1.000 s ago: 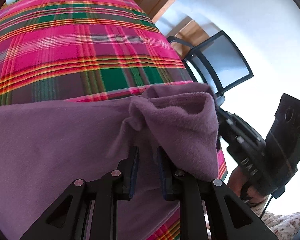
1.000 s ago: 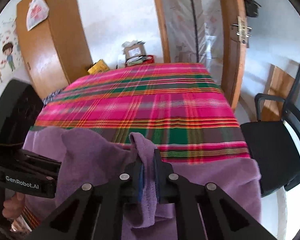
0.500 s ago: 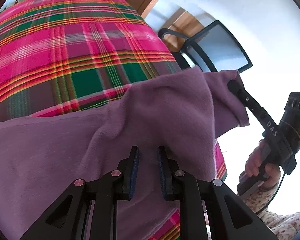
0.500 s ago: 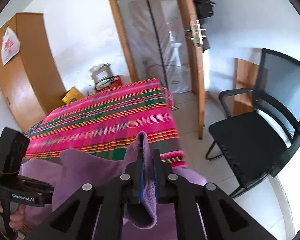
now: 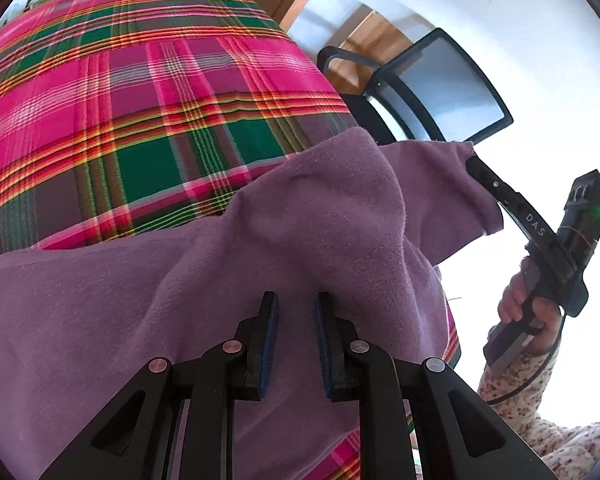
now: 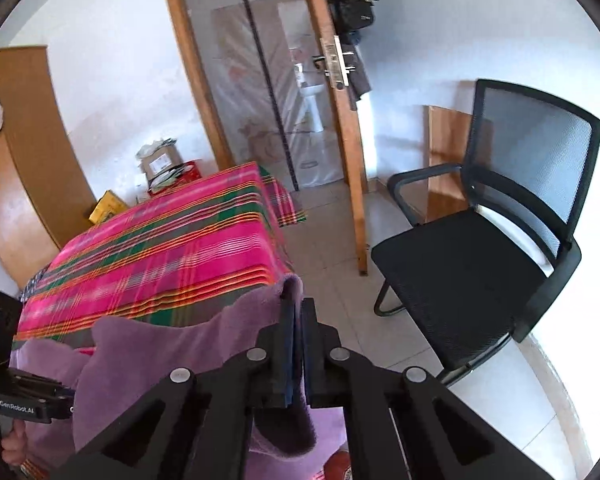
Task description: Fold clothes
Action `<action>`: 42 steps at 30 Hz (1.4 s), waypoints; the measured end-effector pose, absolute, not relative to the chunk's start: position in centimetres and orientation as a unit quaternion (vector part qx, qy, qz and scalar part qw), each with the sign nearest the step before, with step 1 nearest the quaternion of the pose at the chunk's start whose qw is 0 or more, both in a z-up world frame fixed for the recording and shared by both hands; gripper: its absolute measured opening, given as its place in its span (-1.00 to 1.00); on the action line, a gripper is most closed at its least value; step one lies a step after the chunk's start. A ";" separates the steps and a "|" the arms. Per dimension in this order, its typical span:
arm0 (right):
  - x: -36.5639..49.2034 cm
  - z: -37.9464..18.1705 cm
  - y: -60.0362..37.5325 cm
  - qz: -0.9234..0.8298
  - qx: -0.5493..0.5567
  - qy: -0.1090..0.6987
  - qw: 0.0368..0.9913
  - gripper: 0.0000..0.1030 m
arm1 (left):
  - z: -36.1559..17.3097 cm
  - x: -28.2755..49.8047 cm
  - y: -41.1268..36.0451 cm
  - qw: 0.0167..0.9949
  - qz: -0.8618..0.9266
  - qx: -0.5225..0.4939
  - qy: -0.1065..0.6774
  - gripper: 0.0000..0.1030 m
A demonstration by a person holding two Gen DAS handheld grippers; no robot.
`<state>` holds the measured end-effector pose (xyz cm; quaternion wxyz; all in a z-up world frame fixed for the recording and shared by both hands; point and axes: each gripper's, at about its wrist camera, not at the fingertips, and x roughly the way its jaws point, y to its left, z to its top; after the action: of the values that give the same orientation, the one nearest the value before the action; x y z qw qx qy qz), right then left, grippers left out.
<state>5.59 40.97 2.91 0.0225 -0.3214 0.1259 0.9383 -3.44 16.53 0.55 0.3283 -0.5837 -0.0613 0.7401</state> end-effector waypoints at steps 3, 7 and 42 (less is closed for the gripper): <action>5.8 2.5 41.6 0.937 -0.324 0.128 0.029 -0.94 | 0.5 -3.7 17.3 0.328 0.740 -0.584 -0.058 -0.63; 5.9 2.2 42.7 0.936 -0.323 0.131 0.044 -0.94 | 0.4 -3.3 17.3 0.328 0.740 -0.585 -0.052 -0.63; 3.7 -1.9 49.1 0.906 -0.387 0.123 0.117 -0.94 | 0.3 -3.6 20.6 0.341 0.733 -0.587 -0.037 -0.63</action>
<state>3.70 49.10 -1.88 0.1174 -0.3871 0.1231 0.9062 -3.60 20.64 0.27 0.3406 -0.5874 -0.0372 0.7332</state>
